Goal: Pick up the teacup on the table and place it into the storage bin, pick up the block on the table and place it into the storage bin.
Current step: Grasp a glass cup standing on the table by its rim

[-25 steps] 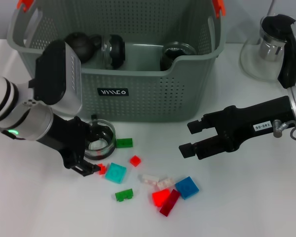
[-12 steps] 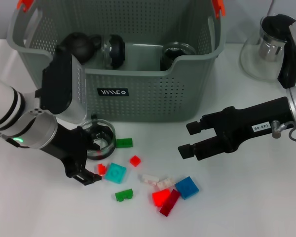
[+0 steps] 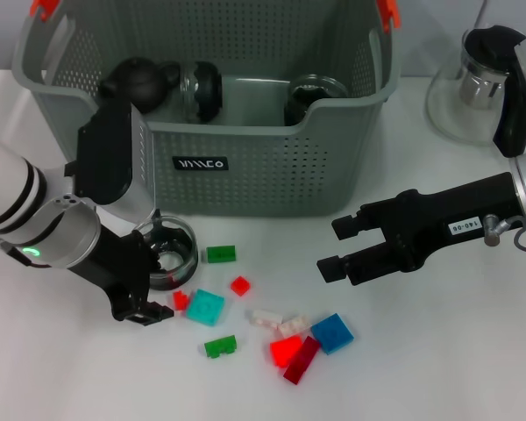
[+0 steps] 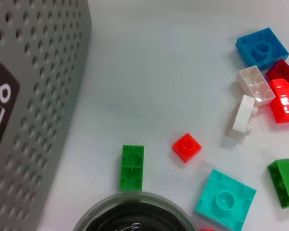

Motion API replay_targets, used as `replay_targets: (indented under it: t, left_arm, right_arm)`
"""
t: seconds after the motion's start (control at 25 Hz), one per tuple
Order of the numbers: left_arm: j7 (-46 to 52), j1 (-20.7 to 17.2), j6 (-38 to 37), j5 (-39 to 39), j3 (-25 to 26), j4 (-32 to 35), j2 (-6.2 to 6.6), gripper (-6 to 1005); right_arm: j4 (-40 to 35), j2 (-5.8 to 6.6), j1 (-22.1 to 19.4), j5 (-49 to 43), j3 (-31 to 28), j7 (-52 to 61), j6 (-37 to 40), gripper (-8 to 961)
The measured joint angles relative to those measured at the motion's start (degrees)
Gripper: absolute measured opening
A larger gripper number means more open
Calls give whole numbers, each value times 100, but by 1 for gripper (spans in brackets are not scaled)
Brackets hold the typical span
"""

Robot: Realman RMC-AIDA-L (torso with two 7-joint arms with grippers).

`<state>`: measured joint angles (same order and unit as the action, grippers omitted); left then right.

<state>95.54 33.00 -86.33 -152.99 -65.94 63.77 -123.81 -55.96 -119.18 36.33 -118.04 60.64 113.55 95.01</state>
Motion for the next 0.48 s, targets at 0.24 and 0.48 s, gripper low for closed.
replay_targets:
  t: [0.24,0.48]
  left_arm:
    - [15,2,-51,-3,52,3,24,458]
    - [17,8,-115,-3,67,3,34,276]
  right_arm:
    - [-2,0,-3,0,0,0,0,868]
    - [1,0,-4,0,0,0,0,867]
